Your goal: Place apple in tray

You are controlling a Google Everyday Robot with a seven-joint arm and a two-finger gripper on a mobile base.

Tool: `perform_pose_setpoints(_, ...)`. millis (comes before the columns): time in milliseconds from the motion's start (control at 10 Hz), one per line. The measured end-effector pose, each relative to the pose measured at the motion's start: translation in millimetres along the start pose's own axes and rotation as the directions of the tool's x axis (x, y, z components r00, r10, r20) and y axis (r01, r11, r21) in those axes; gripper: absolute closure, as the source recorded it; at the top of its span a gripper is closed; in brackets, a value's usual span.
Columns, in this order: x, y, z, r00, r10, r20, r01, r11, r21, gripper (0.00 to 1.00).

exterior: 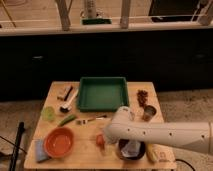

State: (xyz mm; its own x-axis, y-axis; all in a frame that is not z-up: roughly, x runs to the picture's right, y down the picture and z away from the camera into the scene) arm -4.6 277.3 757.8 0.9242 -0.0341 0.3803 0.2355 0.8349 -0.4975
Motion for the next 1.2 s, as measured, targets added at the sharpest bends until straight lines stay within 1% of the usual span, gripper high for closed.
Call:
perform_pose_setpoints(100, 1, -1, 2, 1.000, 0.004, 0.000, -0.004, 1.000, 0.002, 0.41)
perform_pose_setpoints(200, 1, -2, 5, 1.000, 0.008, 0.001, -0.008, 1.000, 0.002, 0.53)
perform_pose_setpoints(300, 1, -2, 6, 1.000, 0.009, 0.001, -0.009, 1.000, 0.001, 0.60)
perform_pose_setpoints(400, 1, -3, 8, 1.000, 0.010, 0.002, -0.010, 1.000, -0.001, 0.73)
perform_pose_setpoints(500, 0, -3, 9, 1.000, 0.011, 0.006, -0.011, 1.000, -0.003, 0.84)
perform_pose_setpoints(600, -1, -4, 8, 1.000, 0.008, 0.013, -0.008, 1.000, -0.006, 0.92)
perform_pose_setpoints(700, -1, -3, 6, 1.000, 0.003, 0.024, -0.003, 1.000, -0.013, 0.99)
perform_pose_setpoints(1000, -6, -11, -19, 0.999, -0.016, 0.050, 0.016, 1.000, 0.004, 1.00)
perform_pose_setpoints(1200, -11, -16, -35, 0.998, -0.025, 0.050, 0.024, 1.000, 0.021, 1.00)
